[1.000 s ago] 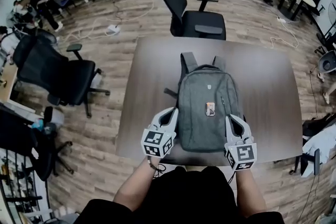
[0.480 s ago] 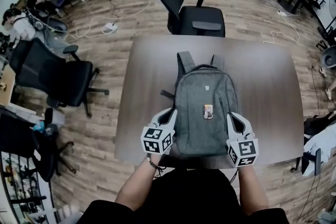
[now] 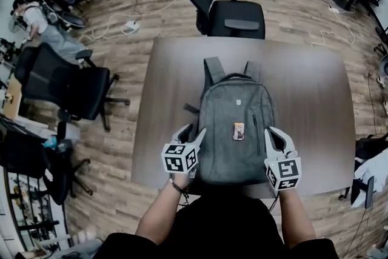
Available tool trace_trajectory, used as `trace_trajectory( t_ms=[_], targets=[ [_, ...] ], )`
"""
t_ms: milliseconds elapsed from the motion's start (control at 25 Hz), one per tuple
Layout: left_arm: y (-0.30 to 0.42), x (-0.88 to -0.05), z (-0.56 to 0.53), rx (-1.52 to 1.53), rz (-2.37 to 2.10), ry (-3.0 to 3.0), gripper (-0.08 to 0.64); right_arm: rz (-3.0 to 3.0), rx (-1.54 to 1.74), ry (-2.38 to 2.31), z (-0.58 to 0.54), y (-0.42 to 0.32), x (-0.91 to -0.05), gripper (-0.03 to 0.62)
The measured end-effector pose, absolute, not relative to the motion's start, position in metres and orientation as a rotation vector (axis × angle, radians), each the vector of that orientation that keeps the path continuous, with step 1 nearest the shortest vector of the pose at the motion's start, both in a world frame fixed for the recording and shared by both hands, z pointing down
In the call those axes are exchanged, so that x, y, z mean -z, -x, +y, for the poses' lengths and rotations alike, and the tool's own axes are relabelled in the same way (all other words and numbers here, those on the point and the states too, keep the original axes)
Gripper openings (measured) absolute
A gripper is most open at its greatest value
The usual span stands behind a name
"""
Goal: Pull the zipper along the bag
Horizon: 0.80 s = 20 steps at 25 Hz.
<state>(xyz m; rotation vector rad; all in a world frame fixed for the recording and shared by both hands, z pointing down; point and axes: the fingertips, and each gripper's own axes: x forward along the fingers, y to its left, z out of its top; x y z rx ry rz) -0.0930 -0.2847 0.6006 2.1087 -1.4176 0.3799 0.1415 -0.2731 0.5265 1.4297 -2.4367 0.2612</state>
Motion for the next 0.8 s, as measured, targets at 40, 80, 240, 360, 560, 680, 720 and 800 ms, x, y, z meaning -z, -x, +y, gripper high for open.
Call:
trace_trajectory(
  t_ms=[40,80,240,360,560,680,720,800],
  targets=[
    [0.093,-0.606,-0.286,-0.398,-1.404,-2.084,0.260,-2.439,-0.263,-1.426,-0.274,-0.142,-0.527,0.004],
    [0.092,-0.612,-0.288,-0.414,-1.388,-2.059,0.287,-2.441,-0.264,-1.422,-0.274,-0.143,-0.527,0.004],
    [0.094,-0.629,-0.296,-0.461,-1.345,-1.973,0.341,-2.448,-0.256,-1.403,-0.276,-0.143,-0.529,0.005],
    [0.093,-0.644,-0.301,-0.453,-1.291,-1.902,0.383,-2.449,-0.254,-1.383,-0.279,-0.142,-0.531,0.005],
    [0.091,-0.673,-0.308,-0.498,-1.241,-1.794,0.454,-2.462,-0.257,-1.364,-0.282,-0.139,-0.534,0.005],
    [0.087,-0.690,-0.316,-0.538,-1.201,-1.740,0.463,-2.461,-0.252,-1.348,-0.283,-0.140,-0.538,0.005],
    [0.085,-0.695,-0.319,-0.542,-1.178,-1.730,0.463,-2.459,-0.253,-1.345,-0.283,-0.141,-0.539,0.005],
    [0.080,-0.699,-0.324,-0.518,-1.131,-1.725,0.462,-2.453,-0.256,-1.343,-0.283,-0.144,-0.540,0.005]
  ],
)
